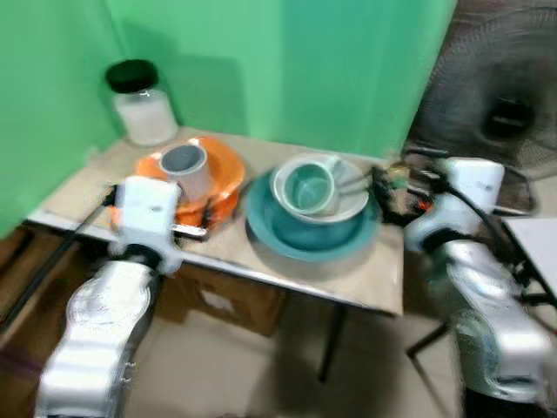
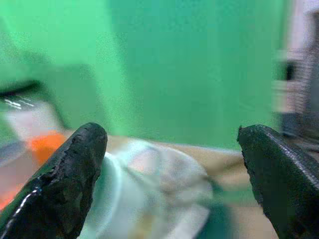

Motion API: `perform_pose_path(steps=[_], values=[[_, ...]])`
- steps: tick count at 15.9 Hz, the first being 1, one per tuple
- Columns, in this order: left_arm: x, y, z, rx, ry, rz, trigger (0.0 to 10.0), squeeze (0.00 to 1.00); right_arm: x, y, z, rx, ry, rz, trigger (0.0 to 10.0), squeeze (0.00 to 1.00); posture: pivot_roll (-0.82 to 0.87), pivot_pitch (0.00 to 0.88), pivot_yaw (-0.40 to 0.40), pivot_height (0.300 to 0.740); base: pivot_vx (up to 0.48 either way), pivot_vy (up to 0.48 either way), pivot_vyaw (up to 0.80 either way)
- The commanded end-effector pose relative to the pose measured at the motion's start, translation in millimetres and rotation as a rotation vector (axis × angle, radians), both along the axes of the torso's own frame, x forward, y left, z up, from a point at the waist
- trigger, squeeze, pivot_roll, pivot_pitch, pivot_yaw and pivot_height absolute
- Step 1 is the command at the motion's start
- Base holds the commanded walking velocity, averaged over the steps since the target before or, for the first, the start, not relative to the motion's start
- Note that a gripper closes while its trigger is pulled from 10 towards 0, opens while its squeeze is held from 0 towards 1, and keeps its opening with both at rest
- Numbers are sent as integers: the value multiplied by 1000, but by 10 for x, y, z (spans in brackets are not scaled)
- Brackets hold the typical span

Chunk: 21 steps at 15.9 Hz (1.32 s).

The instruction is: Setting the table

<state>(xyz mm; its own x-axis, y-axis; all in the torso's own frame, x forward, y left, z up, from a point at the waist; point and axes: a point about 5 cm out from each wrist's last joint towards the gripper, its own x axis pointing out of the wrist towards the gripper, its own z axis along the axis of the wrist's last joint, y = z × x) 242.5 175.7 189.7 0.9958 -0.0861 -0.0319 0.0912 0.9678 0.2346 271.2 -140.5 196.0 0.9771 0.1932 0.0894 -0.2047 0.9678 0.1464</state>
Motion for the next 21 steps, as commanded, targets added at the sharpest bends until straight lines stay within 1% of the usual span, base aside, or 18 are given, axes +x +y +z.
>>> perform_pose_path(steps=[1,3,5,6,7,8,9,10,12,14,15,16,17,18,19,20,21], values=[[4,-73,21,9,-10,-44,10000,0,-16,-133,-9,-18,-5,-55,10000,0,-63,30,57,740,345,0,0],[6,-83,17,33,-8,-70,10000,0,-1,-160,6,-20,-13,-71,10000,0,-67,25,59,740,317,0,0],[-3,-121,13,32,-6,-113,10000,0,24,-189,45,-36,-31,-69,10000,0,-67,21,56,740,0,0,0],[-10,-138,6,42,0,-138,10000,0,47,-199,68,-59,-47,-46,10000,0,-68,17,55,740,0,0,0],[-17,-158,2,38,4,-165,10000,0,79,-214,102,-73,-66,-11,10000,39,-71,16,52,740,0,0,0],[-24,-189,6,40,4,-223,10000,0,172,-274,182,-92,-92,60,10000,1000,-70,17,46,740,0,0,0],[-25,-197,5,43,8,-239,10000,0,198,-293,201,-102,-97,74,10000,1000,-70,17,46,740,0,0,0],[-24,-203,2,50,13,-262,10000,0,247,-317,229,-139,-108,108,10000,1000,-69,18,42,740,0,0,0],[-1,-186,12,70,22,-314,10000,0,442,-378,312,-253,-135,234,10000,1000,-69,23,37,740,0,0,0],[-5,-166,3,77,49,-366,10000,0,590,-345,307,-362,-131,361,10000,1000,-68,26,37,740,0,0,0],[-21,-167,-9,83,68,-405,10000,0,671,-317,277,-463,-127,428,10000,1000,-64,26,35,740,0,0,0],[-47,-168,-25,92,87,-445,10000,0,743,-292,238,-587,-121,490,10000,1000,-64,26,35,740,0,0,0],[-63,-169,-36,97,98,-467,10000,0,798,-295,214,-670,-115,518,10000,427,-60,28,33,740,0,0,0],[-70,-172,-41,98,105,-482,10000,0,849,-314,206,-726,-111,524,10000,176,-55,30,32,740,0,0,0],[-101,-175,-46,99,114,-504,10000,0,944,-376,240,-839,-120,506,10000,0,-54,30,29,740,0,0,0],[-109,-177,-47,98,115,-508,10000,0,962,-392,254,-857,-123,497,10000,0,-54,30,29,740,0,0,0],[-122,-186,-57,96,122,-522,10000,0,989,-432,294,-907,-143,498,10000,0,-55,31,30,740,0,0,0]])
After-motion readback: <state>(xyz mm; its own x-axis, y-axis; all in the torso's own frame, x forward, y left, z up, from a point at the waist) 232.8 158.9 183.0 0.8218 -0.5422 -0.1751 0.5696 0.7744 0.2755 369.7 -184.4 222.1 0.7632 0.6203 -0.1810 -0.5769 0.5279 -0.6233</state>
